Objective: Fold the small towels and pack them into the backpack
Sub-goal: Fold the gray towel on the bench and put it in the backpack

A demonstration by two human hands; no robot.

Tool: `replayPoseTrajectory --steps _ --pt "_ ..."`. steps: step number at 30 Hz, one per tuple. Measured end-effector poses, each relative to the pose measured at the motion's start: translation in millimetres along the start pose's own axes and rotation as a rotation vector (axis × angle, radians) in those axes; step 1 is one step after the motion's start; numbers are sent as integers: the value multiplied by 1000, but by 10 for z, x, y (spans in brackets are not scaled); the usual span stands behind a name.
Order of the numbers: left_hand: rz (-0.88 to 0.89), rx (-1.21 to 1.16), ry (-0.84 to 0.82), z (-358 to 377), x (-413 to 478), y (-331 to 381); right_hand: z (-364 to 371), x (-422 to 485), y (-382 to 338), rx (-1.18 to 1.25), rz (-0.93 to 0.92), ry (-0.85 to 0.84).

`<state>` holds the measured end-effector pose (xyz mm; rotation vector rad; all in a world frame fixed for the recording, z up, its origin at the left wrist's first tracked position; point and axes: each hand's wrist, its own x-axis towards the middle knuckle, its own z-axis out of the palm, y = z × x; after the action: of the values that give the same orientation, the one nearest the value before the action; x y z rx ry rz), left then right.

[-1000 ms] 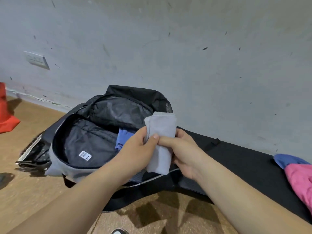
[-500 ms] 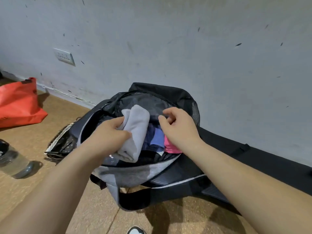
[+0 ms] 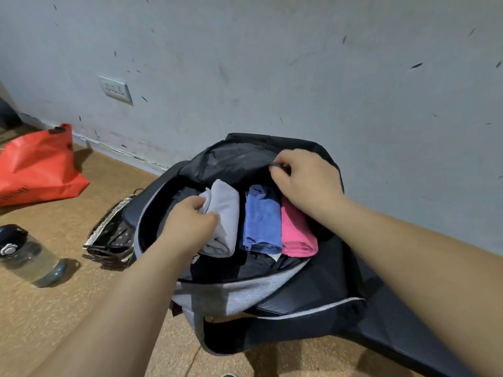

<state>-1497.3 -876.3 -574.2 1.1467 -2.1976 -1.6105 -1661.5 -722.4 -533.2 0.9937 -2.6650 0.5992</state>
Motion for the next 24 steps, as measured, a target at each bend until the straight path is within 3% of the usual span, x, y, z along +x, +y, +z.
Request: replayPoseTrajectory --steps 5,10,18,20,24 --pt "11 -110 67 232 163 -91 -56 16 -4 61 35 42" --pt "-4 56 241 344 253 -196 206 -237 -8 44 -16 -173" --pt "77 120 241 96 160 -76 234 -364 74 53 -9 -569" --pt "125 124 238 69 76 -10 182 -391 92 82 -7 -559" --pt "269 171 197 237 -157 184 -57 -555 146 122 -82 -338"
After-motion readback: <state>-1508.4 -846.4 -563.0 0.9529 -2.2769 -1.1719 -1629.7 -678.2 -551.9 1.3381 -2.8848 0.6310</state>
